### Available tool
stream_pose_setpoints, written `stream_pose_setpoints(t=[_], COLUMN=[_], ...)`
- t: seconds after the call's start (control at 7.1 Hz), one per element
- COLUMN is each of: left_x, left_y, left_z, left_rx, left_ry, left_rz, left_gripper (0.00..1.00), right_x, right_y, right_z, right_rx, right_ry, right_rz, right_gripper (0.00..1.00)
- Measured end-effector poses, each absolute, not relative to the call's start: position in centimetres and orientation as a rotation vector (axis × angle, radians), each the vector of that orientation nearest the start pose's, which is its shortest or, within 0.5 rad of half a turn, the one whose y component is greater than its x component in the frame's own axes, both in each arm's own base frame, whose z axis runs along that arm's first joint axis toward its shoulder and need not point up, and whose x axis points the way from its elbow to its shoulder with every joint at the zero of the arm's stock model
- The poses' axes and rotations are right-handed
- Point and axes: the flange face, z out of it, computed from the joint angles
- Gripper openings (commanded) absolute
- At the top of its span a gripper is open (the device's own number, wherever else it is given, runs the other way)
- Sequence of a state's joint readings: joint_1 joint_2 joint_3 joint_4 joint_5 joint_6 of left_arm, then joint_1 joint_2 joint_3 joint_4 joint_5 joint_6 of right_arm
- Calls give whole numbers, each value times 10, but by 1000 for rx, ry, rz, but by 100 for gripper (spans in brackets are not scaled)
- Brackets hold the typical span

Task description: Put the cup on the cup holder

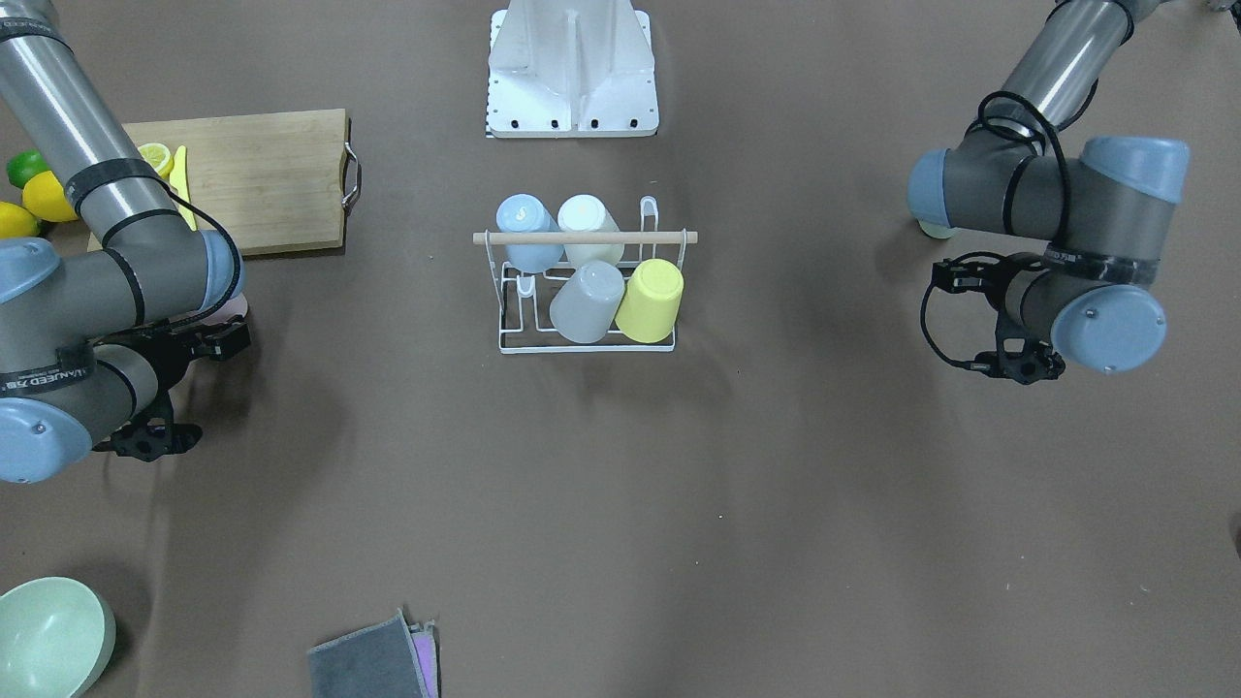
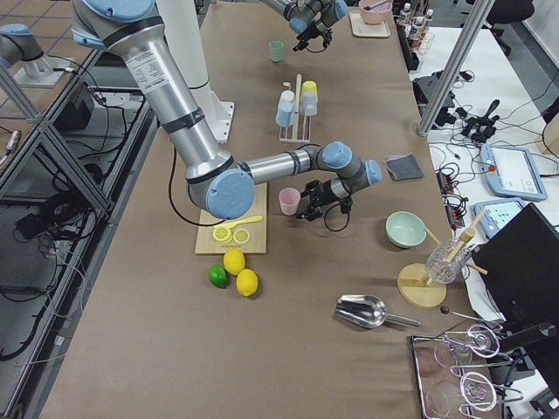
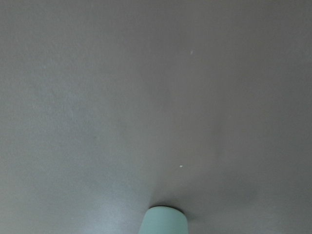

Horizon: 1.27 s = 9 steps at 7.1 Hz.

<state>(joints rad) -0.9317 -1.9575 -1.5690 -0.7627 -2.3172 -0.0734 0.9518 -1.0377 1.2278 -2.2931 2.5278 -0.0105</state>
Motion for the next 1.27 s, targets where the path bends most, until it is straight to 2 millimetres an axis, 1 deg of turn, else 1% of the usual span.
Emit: stream_pose_setpoints(t=[0.28, 0.56, 0.7, 0.85, 0.99, 1.13, 1.27], left_x=[302, 310, 316, 321, 325, 329, 333], left_y=[-494, -489, -487, -486, -485, -483, -481], left_z=[518, 522, 528, 534, 538, 541, 544], left_rx=[-643, -653, -659, -661, -664, -667, -672], left_ry=[545, 539, 536, 533, 532, 530, 526], left_rz=[392, 405, 412, 418, 422, 427, 434], left_gripper=[98, 98, 98, 98, 98, 98, 98], right_x=[-343, -350, -353, -355, -355, -355, -354], right_y=[-564, -560, -558, -556, -555, -555, -554], right_z=[554, 554, 553, 553, 553, 553, 553], right_rx=[-754, -760, -763, -770, -779, -788, -798], right_ry=[-749, -747, -747, -745, -742, -739, -735], right_rz=[-318, -328, -332, -331, -327, -321, -314], right_gripper=[95, 94, 92, 85, 71, 54, 41])
